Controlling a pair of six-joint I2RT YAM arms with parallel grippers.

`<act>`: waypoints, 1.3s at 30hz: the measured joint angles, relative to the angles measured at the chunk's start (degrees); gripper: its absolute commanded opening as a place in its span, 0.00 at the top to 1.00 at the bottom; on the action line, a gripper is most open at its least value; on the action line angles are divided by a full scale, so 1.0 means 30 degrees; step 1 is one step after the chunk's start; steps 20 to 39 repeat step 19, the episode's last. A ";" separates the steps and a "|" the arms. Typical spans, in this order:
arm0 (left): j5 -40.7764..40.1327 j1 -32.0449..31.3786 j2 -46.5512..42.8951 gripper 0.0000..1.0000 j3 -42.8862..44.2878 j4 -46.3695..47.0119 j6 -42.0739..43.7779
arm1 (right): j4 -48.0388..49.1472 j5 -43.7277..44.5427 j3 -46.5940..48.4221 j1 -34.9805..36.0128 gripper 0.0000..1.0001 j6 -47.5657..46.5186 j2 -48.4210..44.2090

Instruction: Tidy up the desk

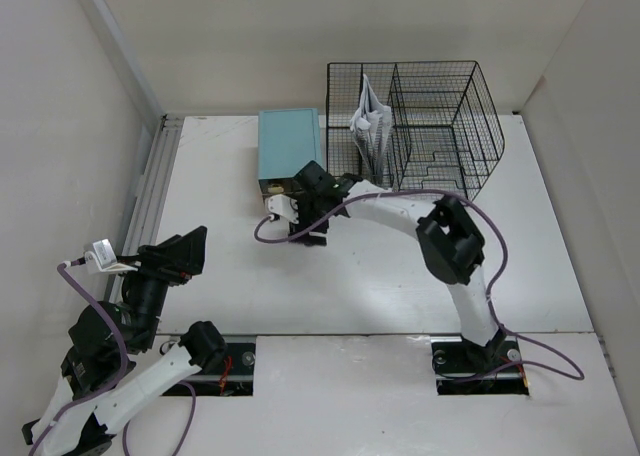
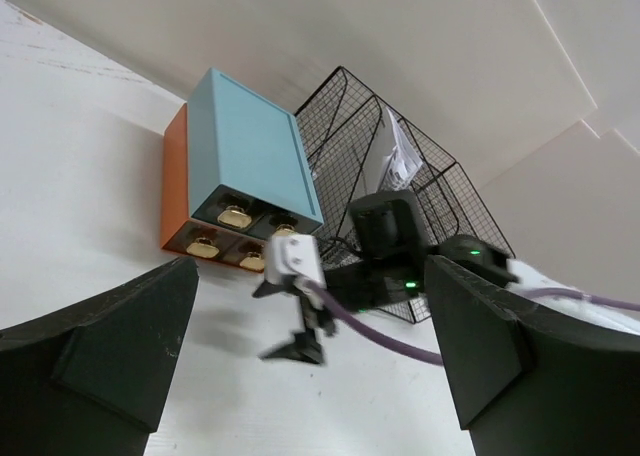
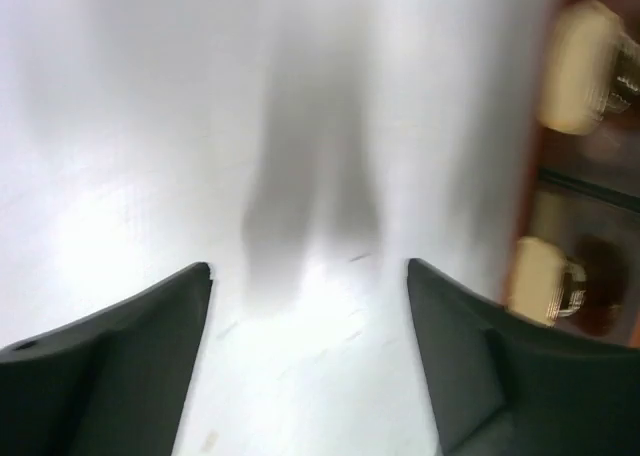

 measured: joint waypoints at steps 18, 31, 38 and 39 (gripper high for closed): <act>0.2011 0.0000 0.3905 0.00 -0.0707 0.2047 -0.0976 | 0.6207 0.5173 -0.6856 -0.1501 0.00 0.6462 -1.7806; 0.2200 0.0000 0.4393 0.00 -0.0721 0.2266 -0.1093 | 0.6550 0.4932 -0.7555 -0.2390 0.00 0.6841 -1.8396; 0.2200 0.0000 0.4393 0.00 -0.0721 0.2266 -0.1093 | 0.6550 0.4932 -0.7555 -0.2390 0.00 0.6841 -1.8396; 0.2200 0.0000 0.4393 0.00 -0.0721 0.2266 -0.1093 | 0.6550 0.4932 -0.7555 -0.2390 0.00 0.6841 -1.8396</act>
